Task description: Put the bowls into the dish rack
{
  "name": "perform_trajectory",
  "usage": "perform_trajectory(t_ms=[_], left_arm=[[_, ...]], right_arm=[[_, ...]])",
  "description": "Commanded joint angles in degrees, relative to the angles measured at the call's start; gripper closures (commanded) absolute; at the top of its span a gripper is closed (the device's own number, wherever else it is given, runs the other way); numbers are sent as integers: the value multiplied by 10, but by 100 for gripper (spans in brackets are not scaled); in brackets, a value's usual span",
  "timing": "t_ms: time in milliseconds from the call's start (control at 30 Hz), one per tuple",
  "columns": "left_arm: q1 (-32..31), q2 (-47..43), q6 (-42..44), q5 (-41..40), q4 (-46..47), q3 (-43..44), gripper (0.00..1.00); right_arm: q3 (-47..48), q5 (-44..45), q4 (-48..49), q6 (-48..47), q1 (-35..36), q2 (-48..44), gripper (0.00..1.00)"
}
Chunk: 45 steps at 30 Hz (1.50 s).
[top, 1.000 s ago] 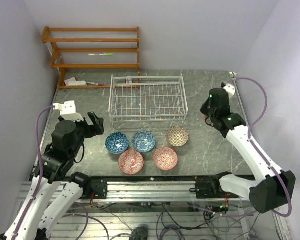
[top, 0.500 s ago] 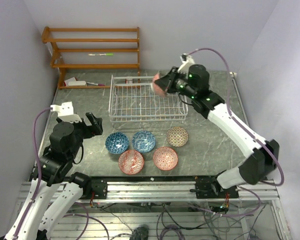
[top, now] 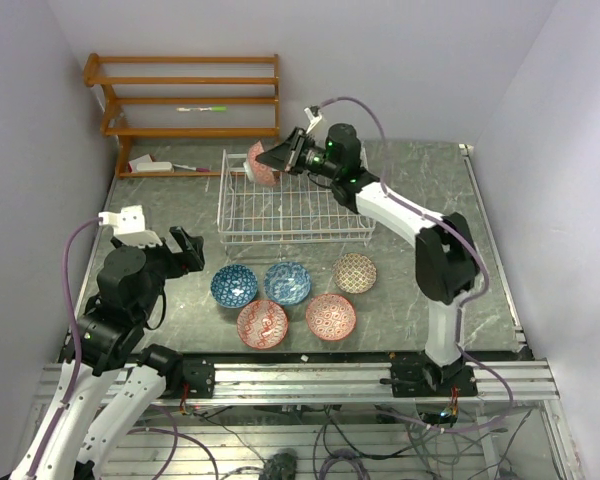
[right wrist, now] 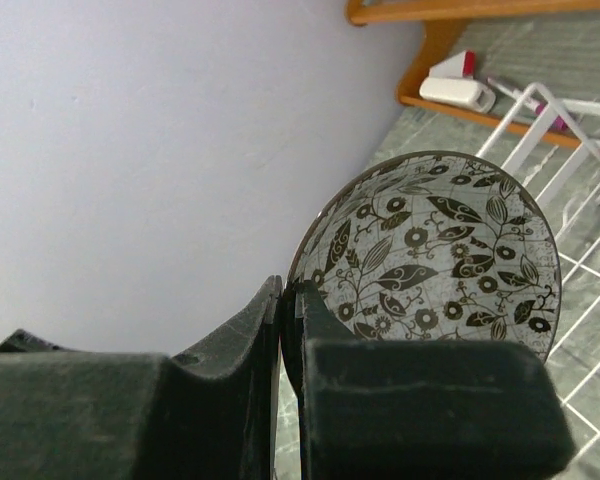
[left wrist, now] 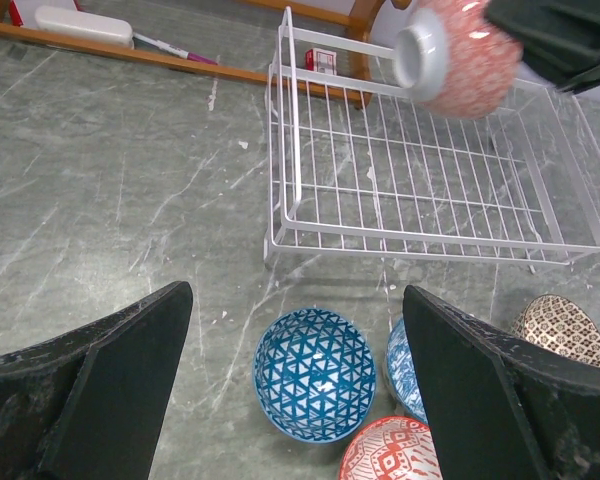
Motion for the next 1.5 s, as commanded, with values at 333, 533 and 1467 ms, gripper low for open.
perform_trajectory(t_ms=[333,533,1467], left_arm=[[11,-6,-6,-7,8,-5,2],[13,-7,-5,-2,9,-6,2],[22,-5,-4,4,10,-6,2]], right_arm=[[72,5,187,161,8,173,100],[71,5,205,194,9,212,100],[-47,46,232,234,-18,238,99]])
